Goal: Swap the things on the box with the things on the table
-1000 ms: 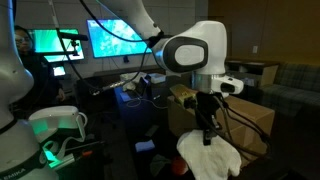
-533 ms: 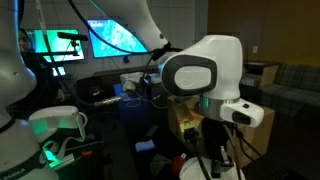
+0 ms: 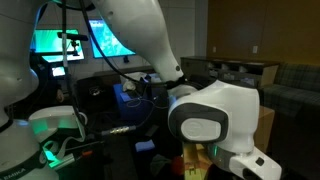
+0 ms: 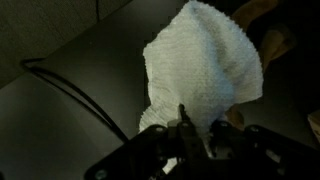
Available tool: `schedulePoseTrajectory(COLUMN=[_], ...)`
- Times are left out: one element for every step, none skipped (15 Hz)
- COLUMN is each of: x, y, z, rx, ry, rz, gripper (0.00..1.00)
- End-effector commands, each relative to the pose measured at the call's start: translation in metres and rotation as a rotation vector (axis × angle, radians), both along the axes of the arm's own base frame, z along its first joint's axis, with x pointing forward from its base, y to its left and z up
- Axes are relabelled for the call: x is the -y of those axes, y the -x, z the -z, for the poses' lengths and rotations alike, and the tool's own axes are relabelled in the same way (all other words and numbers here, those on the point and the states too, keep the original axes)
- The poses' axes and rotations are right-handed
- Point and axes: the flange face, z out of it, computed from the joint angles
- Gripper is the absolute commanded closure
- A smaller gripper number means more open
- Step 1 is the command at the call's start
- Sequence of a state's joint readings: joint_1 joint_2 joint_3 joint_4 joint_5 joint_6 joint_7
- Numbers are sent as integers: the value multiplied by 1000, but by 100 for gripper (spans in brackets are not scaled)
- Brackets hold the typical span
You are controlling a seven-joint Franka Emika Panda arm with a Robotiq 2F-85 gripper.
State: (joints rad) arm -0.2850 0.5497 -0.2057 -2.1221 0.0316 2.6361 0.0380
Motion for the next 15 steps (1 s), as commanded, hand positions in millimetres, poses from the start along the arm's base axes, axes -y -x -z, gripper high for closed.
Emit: schedulePoseTrajectory(x=[32,38,43,50,53,57,59,60,61,60,60,60,58,55,50], y=[-4,-3,-3,-2,-3,-4,-5,-7,-10,-13,-15,-17,-20,-22,-25], z=[26,32,38,42,48,50,53,55,56,57,57,55,53,49,46], rx=[13,9,8,6,5,4,3,6,7,7,9,14,16,22,26], ry=[-10,-14,-14,-17,-12,-6,-4,-3,0,4,5,6,6,4,1], rz=[59,75,90,98,106,112,113,115,117,116,111,107,103,92,80], gripper=[94,94,94,94,94,93,84,59,59,55,46,39,30,23,15])
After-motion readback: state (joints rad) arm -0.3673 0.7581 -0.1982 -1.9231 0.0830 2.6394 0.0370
